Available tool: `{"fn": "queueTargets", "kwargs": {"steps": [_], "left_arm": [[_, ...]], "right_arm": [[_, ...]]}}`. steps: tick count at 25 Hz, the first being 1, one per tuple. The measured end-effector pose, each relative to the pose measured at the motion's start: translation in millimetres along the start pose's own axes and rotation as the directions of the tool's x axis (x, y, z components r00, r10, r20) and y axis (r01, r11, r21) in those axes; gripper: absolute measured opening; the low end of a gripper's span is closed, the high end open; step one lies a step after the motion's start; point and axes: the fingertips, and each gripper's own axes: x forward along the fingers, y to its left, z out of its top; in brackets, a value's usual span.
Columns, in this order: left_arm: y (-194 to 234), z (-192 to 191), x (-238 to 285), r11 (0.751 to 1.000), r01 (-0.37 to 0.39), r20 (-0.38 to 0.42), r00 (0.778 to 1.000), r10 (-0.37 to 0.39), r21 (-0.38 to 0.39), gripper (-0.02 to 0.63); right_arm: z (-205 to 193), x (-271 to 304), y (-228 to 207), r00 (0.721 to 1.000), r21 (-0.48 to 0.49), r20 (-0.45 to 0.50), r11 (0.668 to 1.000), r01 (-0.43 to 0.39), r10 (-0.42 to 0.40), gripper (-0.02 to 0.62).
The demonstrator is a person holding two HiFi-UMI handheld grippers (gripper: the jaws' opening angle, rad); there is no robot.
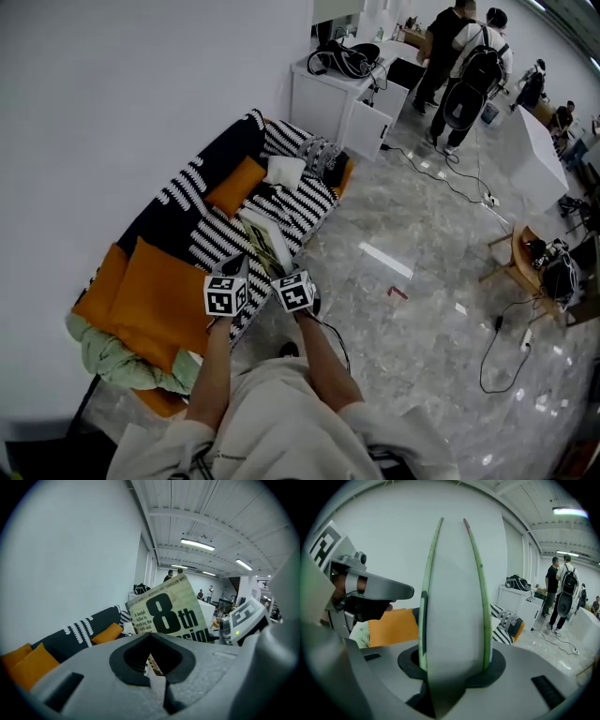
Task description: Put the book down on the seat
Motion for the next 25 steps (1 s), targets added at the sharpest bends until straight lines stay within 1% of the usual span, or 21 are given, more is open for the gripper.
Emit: {"fn": "queueTargets", "kwargs": {"steps": [2, 4, 7, 12, 15, 18, 22, 25], "left_arm": [[5, -4, 6, 1.000, -0.012, -0.009, 1.000, 0.012, 0.000, 0.009], [14, -19, 5, 0.999, -0.038, -0.046, 0.998, 0.038, 0.003, 0.009], [13, -36, 3, 0.998, -0.065, -0.083, 0.994, 0.064, -0.005, 0.009], [4, -40, 7, 0.998, -0.067, -0.075, 0.995, 0.066, -0.011, 0.009], [2, -49, 3, 0.997, -0.073, -0.075, 0.995, 0.071, -0.030, 0.009], [2, -62, -9, 0.995, -0.099, -0.098, 0.991, 0.096, -0.024, 0.009], [8, -49, 5, 0.996, -0.089, -0.076, 0.993, 0.087, -0.024, 0.009], [20, -49, 12, 0.995, -0.089, -0.082, 0.993, 0.085, -0.039, 0.009]], "right_arm": [[-6, 6, -5, 1.000, 0.007, -0.013, 1.000, -0.006, 0.006, 0.160], [-14, 10, -1, 0.999, 0.008, -0.038, 1.000, -0.025, 0.026, 0.160], [-17, 6, -4, 0.999, 0.037, -0.026, 0.998, -0.044, 0.045, 0.160], [-11, 2, -19, 1.000, 0.046, 0.015, 0.999, -0.025, 0.024, 0.160], [-16, 0, -16, 1.000, 0.043, 0.005, 0.999, -0.028, 0.027, 0.160], [-29, -8, -6, 0.999, 0.043, -0.023, 0.998, -0.041, 0.042, 0.160], [-23, 4, -16, 0.999, 0.039, -0.035, 0.999, -0.030, 0.032, 0.160], [-19, 17, -18, 0.999, 0.056, -0.034, 0.998, -0.022, 0.024, 0.160]]}}
